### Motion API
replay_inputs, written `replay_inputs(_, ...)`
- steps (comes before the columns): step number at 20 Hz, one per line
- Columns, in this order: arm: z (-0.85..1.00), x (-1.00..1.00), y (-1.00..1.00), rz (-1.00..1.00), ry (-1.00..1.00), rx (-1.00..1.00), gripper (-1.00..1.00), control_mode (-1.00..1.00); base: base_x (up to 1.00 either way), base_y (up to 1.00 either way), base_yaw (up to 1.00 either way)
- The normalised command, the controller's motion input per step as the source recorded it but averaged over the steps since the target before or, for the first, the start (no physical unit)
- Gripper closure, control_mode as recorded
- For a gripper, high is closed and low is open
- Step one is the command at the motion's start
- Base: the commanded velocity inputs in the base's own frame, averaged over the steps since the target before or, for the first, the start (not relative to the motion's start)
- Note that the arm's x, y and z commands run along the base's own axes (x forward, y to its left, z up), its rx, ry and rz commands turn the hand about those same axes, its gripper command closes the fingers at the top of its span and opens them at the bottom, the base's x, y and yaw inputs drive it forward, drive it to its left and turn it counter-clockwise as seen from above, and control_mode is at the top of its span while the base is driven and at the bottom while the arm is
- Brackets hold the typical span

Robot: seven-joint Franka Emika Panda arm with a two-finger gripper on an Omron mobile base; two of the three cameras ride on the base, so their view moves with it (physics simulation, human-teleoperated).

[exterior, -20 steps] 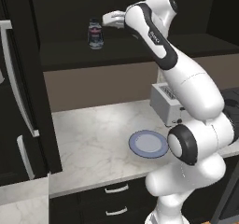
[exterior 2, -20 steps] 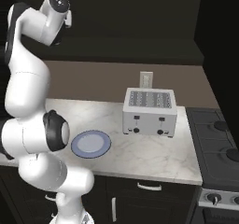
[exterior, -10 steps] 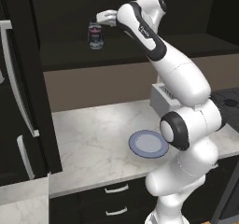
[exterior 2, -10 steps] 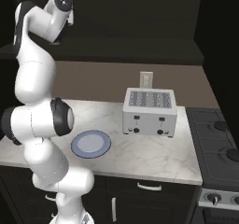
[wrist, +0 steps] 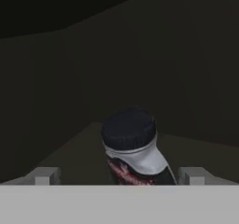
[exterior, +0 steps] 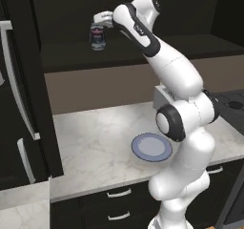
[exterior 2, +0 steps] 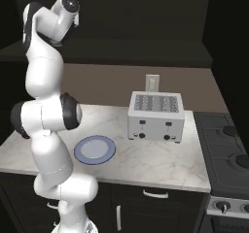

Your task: Move the hot dog bun to the plate on the dining table and place the condiment next to that plate. Then navigate to the fridge and take the sausage and place it on the plate as well.

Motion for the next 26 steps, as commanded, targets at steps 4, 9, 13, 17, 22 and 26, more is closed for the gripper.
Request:
replay_inputs(4,-0.06,0.39,0.13,0.0,0.02,0.0,-1.0,-1.0,0.0,0.0,0.0)
replay_inputs(9,0.0,0.33,0.2,0.0,0.01,0.0,-1.0,-1.0,0.0,0.0,0.0)
replay_inputs(13,0.0,0.24,0.27,0.0,0.0,0.0,-1.0,-1.0,0.0,0.0,0.0)
replay_inputs(17,0.0,0.14,0.23,0.0,0.0,0.0,1.0,-1.0,0.0,0.0,0.0)
replay_inputs(22,0.0,-0.05,-0.02,0.0,-0.01,0.0,1.0,-1.0,0.0,0.0,0.0)
replay_inputs(26,0.0,-0.46,-0.37,0.0,-0.1,0.0,1.0,-1.0,0.0,0.0,0.0)
